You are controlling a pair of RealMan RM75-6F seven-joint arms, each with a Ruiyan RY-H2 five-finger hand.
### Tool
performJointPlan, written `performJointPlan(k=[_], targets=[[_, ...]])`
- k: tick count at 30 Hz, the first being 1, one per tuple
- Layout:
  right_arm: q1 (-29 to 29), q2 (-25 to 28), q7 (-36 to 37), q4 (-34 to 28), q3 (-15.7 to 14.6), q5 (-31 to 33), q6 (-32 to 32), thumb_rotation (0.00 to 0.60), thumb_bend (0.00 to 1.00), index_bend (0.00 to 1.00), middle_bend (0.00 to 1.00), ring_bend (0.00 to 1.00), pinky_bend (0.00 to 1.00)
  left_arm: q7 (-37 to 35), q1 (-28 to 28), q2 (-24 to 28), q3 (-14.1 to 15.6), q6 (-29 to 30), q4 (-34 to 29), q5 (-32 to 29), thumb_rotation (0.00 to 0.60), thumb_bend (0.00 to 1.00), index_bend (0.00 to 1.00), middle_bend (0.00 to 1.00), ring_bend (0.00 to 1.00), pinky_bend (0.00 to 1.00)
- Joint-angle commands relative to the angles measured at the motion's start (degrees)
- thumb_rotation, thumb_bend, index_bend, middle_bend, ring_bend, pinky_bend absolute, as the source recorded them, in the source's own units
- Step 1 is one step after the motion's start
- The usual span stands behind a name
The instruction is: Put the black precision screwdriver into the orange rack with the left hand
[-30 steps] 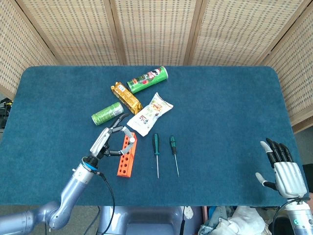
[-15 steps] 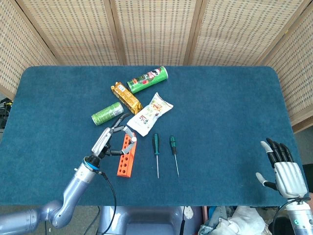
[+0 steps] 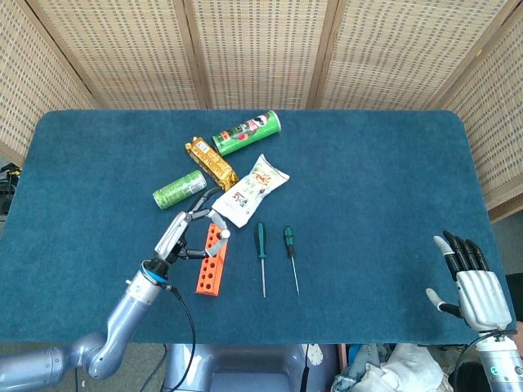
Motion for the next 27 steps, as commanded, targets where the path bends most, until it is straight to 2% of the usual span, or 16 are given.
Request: performJointPlan(k=[1,27], targets=[[-0.02,0.0,0.02,0.01,0.01,0.02,0.04,0.6,0.23,0.0,0.0,0.0,0.0,0.16,-0.15,-0.26,0.13,-0.16,0.27,-0.39,0.6,0.4,0.64,0.08,0.0,0.0],[-0.04,-0.02,0.02,0.01,0.06,0.15,0.07,0.6,0.23,0.0,0.0,0.0,0.0,0.53,-0.13,-0.36,1.26,0.77,-0.84,-0.21,0.6,0.4,0.64,0.08,0.0,0.0]])
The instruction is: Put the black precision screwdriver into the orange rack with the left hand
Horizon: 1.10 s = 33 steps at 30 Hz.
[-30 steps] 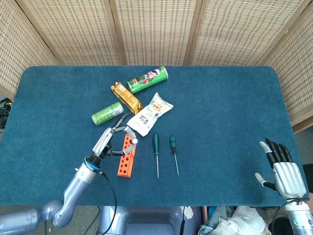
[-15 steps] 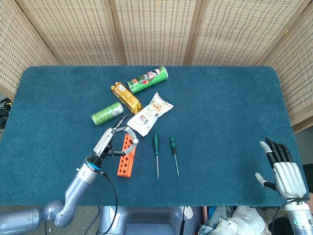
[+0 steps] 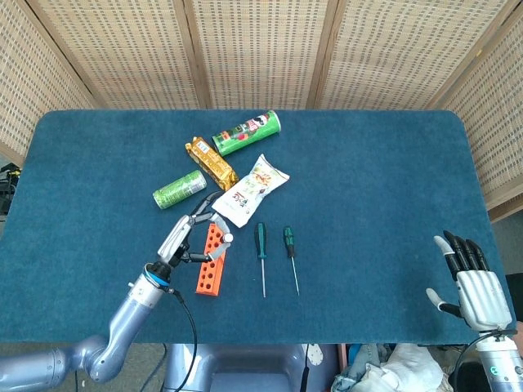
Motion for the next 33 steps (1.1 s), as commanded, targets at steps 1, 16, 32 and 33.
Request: performJointPlan(k=[1,16,32,33], targets=[[-0.01,0.01,0.0,-0.01,-0.01,0.04,-0.03,0.6,0.23,0.0,0.0,0.0,0.0,-0.04,0.08,0.06,0.08,0.09,-0.13,-0.02,0.6,0.4,0.64,0.08,0.0,0.0],[-0.03,0.05,-0.25,-0.25,-0.07,-0.02,-0.03,0.6,0.23,0.0,0.0,0.0,0.0,-0.82,0.75,0.67,0.85,0.27,-0.02,-0.32,0.6,0.4,0.64,0.08,0.0,0.0],[-0.04,0.13,0.14,-0.13,-0.01,0.06,0.0,0.6,0.23,0.0,0.0,0.0,0.0,-2.46,0.45,-0.92,1.81,-1.06,3.58,-0.5,0.6,0.4,0.64,0.08,0.0,0.0],[-0.04,0.13,0.16,-0.13,-0.02,0.04,0.01,0.6,0.23,0.0,0.0,0.0,0.0,-2.85,0.53,-1.08,1.9,-1.03,3.95,-0.47,0.6,0.4,0.64,0.08,0.0,0.0]])
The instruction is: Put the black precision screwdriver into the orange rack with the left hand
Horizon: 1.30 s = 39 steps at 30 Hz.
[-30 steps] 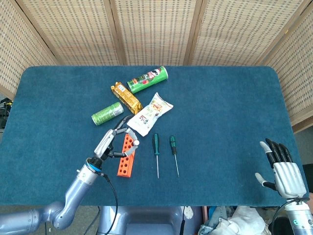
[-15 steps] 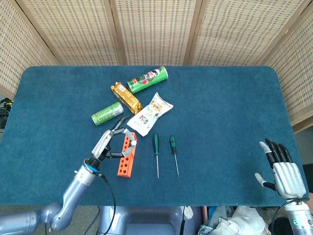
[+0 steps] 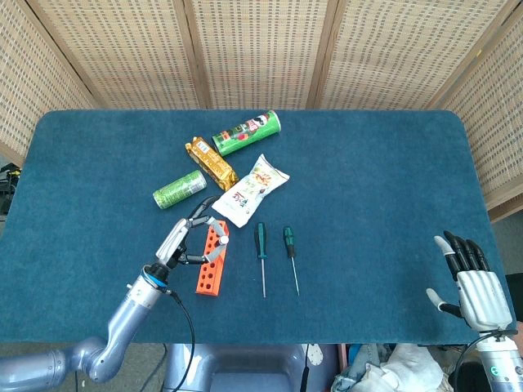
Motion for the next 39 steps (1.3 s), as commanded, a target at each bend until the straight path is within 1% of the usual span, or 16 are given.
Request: performJointPlan(k=[1,17,39], targets=[[0.0,0.01,0.02,0.0,-0.02,-0.03,-0.01,0.6,0.23,0.0,0.0,0.0,0.0,-0.8,0.17,-0.35,0.25,0.01,0.74,0.06,0.6,0.4,0.64,0.08,0.0,0.0],[0.13,-0.15,-0.53,-0.04,-0.13,-0.11,-0.3,0.6,0.23,0.0,0.0,0.0,0.0,-8.17,0.86,-0.7,2.11,-0.58,6.42,2.38,0.6,0.39,0.64,0.08,0.0,0.0],[0.08,-0.11,-0.33,0.04,-0.04,0.06,-0.2,0.6,0.23,0.0,0.0,0.0,0.0,-9.98,0.76,-2.27,2.51,-1.99,11.48,1.51,0.6,0.39,0.64,0.08,0.0,0.0]])
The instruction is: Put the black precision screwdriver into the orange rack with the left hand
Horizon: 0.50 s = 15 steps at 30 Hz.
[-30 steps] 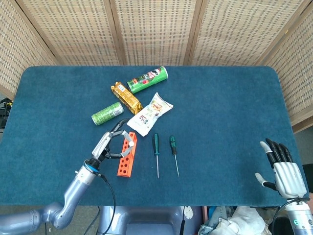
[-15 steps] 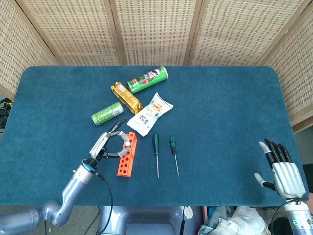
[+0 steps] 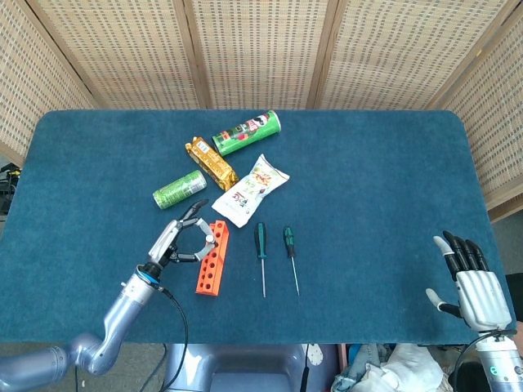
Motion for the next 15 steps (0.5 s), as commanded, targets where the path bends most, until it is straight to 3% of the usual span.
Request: performJointPlan(k=[1,15], targets=[[0.01,0.0,0.01,0.01,0.0,0.03,-0.02,0.6,0.23,0.0,0.0,0.0,0.0,-0.34,0.05,-0.22,0.16,-0.19,0.55,0.0,0.6,0.39,0.64,0.08,0.0,0.0],[-0.02,-0.05,0.22,0.13,0.01,-0.22,0.22,0.6,0.23,0.0,0.0,0.0,0.0,-1.28,0.12,-0.65,0.74,-0.6,2.16,0.49,0.6,0.39,0.61,0.07,0.0,0.0]])
